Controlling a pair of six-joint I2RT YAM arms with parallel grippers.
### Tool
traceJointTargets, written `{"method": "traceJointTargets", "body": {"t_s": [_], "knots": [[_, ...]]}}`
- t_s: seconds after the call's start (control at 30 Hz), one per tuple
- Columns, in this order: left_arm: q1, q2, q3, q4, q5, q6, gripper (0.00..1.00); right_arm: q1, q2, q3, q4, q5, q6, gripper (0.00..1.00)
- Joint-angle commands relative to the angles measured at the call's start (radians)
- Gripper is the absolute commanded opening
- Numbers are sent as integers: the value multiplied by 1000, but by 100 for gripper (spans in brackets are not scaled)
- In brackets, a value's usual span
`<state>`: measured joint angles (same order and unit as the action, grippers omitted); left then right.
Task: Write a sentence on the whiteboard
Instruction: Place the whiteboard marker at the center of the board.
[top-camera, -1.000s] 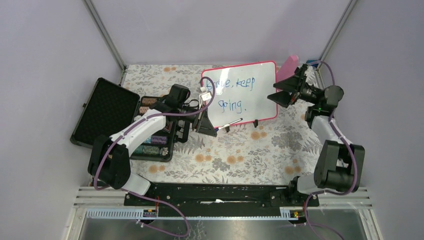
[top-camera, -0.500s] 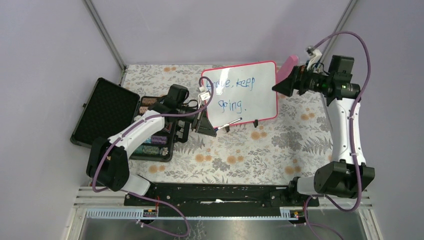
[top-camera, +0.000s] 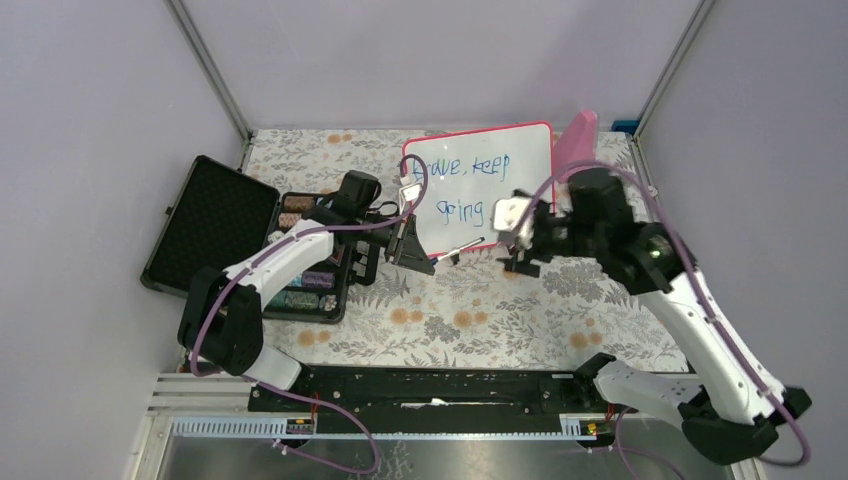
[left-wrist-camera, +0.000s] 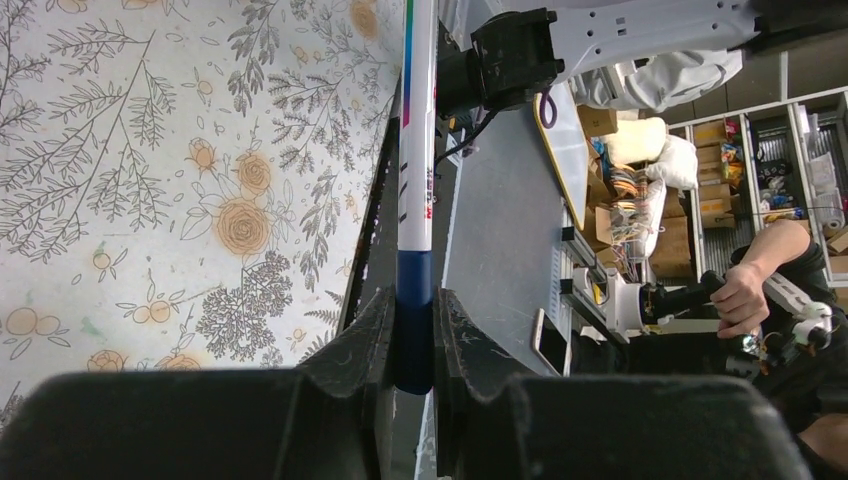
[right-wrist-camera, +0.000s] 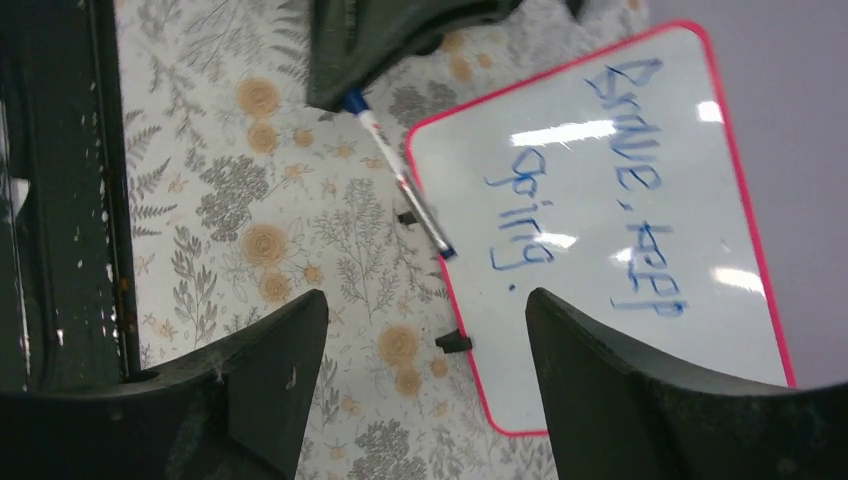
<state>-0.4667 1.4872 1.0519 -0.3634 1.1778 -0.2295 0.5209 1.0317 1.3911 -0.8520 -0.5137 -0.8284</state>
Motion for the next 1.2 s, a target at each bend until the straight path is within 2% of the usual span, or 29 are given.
{"method": "traceJointTargets", "body": {"t_s": [0.0,0.07,0.17,0.37,0.7,0.9,1.03,1.1,1.17], "knots": [[0,0,-5,32,14,-21,4,255,50,-89,11,287,-156,77],[-8,-2,-7,32,11,-23,4,363,62,-136,55,393,-194,75],[-24,-5,-6,32,14,-24,4,426,79,-198,161,499,-227,75],[-53,-6,-18,32,5,-19,4,479,119,-240,308,588,-253,72],[-76,3,-6,31,36,-24,5,527,161,-270,311,592,-299,57],[-79,-2,-9,31,44,-19,5,548,173,-287,276,587,-341,57],[-80,-4,-10,31,50,-18,5,551,177,-310,297,611,-363,47],[-81,-5,-10,30,51,-19,5,552,176,-319,305,622,-363,34],[-81,-3,-9,30,60,-19,8,553,172,-326,309,635,-362,16]]}}
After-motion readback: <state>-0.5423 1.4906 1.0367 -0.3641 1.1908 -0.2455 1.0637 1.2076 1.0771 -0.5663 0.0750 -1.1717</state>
